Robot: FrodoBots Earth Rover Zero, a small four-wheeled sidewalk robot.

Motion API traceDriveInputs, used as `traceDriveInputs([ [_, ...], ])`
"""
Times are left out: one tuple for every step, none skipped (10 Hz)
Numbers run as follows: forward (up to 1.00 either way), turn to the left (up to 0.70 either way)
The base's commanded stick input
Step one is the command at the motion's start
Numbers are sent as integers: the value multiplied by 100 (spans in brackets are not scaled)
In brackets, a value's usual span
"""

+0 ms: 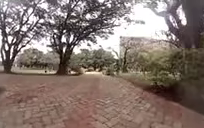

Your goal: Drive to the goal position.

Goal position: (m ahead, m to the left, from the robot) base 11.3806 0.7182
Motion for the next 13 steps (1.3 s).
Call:
traceDriveInputs([
  [70, 0],
  [70, 0],
  [70, 0],
  [70, 0],
  [70, 0],
  [70, 0],
  [70, 0],
  [70, 0],
  [70, 0],
  [70, 0],
  [70, 0],
  [70, 0],
  [70, 0],
])
